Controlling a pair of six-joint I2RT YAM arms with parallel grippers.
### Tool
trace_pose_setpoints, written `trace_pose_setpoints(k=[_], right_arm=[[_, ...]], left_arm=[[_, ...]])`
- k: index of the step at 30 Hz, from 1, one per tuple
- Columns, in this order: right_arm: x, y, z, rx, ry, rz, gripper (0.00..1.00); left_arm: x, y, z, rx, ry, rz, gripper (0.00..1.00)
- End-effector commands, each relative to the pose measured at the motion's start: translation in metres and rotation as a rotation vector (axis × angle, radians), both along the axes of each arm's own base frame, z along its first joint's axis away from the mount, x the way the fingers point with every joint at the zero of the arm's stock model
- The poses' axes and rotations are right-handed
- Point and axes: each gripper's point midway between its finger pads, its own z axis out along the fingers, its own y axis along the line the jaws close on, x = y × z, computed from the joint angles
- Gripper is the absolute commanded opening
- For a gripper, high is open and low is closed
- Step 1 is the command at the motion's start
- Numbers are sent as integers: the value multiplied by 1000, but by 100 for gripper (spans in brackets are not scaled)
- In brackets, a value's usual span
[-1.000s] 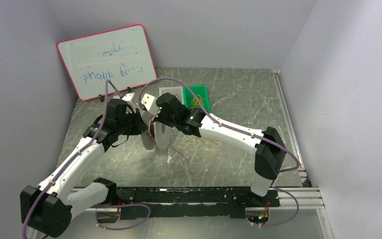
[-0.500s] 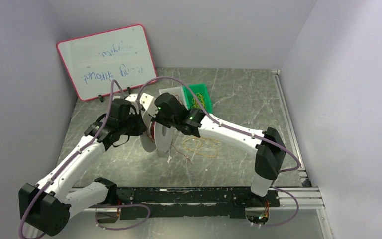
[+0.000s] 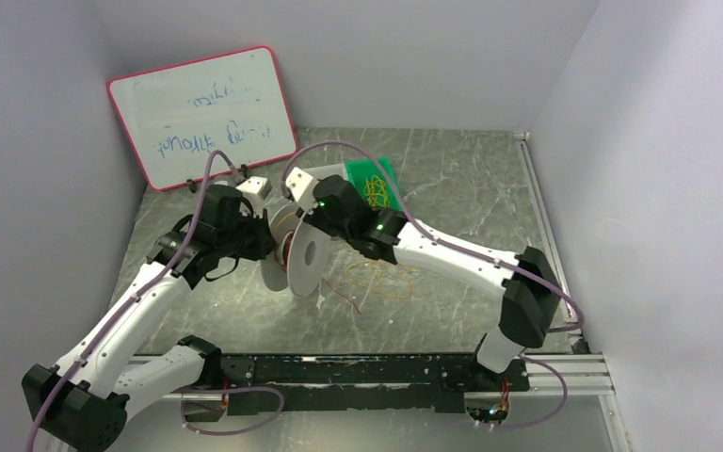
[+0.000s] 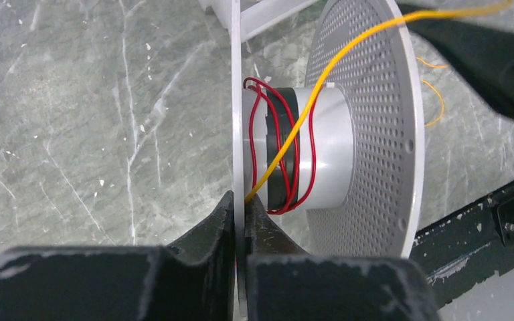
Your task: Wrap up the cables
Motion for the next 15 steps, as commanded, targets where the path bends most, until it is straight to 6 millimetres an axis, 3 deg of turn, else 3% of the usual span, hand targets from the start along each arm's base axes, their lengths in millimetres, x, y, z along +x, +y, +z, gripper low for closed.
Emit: trace_pose_setpoints(k=[1, 7, 15], right_arm=[[12, -26, 32, 94, -77, -87, 46], [6, -54, 30, 160, -55, -123, 57], [-4, -87, 14, 309, 40, -177, 61]], left_arm=[[-7, -13, 39, -62, -75, -88, 7], [-22, -19, 47, -78, -41, -166, 7], [-39, -21, 59, -75, 8, -238, 7]])
